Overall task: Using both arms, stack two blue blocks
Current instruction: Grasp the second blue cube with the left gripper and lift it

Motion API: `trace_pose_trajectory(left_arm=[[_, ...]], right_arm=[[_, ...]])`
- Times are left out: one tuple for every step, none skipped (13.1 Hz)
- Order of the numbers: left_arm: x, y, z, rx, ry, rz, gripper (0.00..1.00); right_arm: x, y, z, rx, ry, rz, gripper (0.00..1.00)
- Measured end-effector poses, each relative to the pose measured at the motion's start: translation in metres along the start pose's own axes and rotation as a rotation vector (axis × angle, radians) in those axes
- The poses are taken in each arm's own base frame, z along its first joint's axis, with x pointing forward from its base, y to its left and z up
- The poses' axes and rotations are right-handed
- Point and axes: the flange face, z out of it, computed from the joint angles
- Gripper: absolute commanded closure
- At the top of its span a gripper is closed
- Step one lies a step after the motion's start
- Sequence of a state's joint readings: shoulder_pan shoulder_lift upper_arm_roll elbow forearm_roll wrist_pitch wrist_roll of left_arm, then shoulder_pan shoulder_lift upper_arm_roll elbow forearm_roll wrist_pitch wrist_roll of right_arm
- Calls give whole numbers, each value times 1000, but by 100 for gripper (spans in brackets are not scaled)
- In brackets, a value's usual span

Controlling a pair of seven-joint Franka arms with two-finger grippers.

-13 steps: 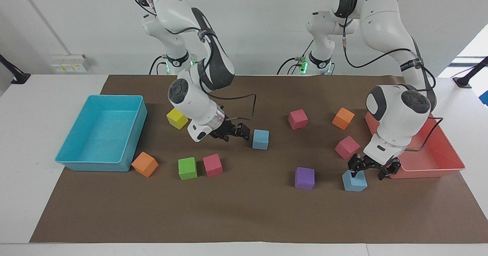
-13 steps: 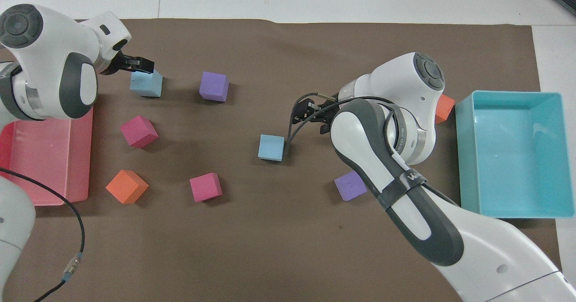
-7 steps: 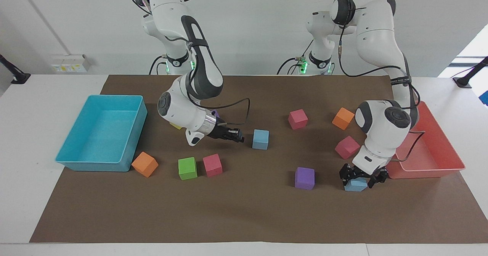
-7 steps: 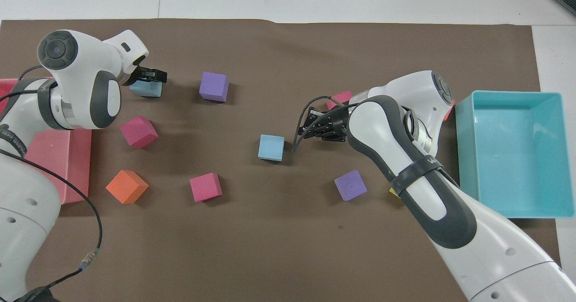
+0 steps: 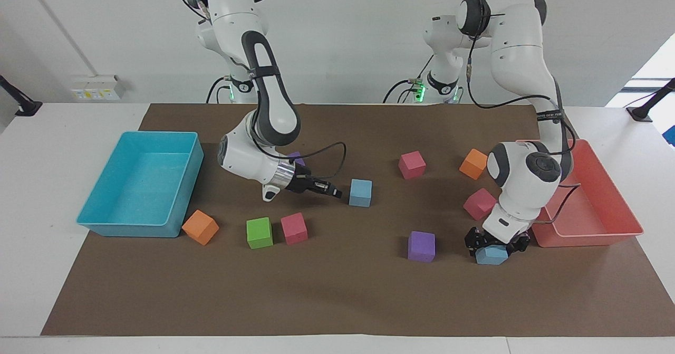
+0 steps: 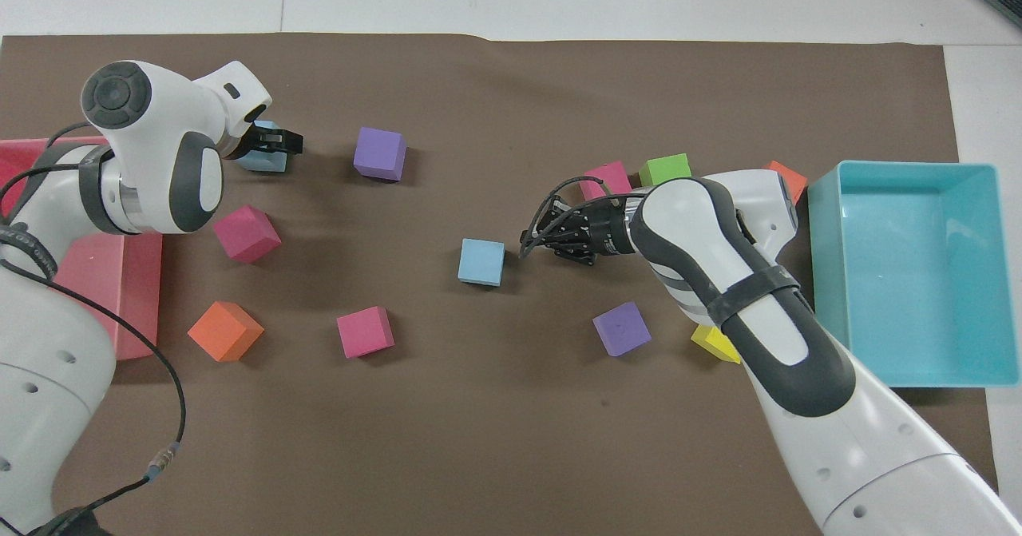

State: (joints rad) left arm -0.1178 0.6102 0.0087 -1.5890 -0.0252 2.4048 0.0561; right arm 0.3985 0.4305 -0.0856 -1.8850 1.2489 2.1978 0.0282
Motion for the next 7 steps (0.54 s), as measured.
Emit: trace_pose_trajectory(left_arm=[[-1, 0, 1, 0, -4, -1, 0], [-2, 0, 2, 0, -8, -2, 0], [-3, 0, 3, 0, -11, -2, 0], [-3, 0, 3, 0, -12, -3, 0], [-3, 0, 3, -1, -16, -3, 9], [-4, 0, 4, -1, -24, -4, 18], [-5, 0, 4, -2, -32, -5, 28]], right_arm=[[1, 3, 0, 2, 3, 8, 100], [1, 5, 0, 1, 3, 13, 100], [1, 7, 1, -1, 2, 17, 100], [1, 9, 1, -4, 2, 20, 100], [1, 11, 2, -6, 5, 23, 100], [1, 14, 2, -9, 9, 25, 100], [1, 16, 3, -11, 13, 26, 100]])
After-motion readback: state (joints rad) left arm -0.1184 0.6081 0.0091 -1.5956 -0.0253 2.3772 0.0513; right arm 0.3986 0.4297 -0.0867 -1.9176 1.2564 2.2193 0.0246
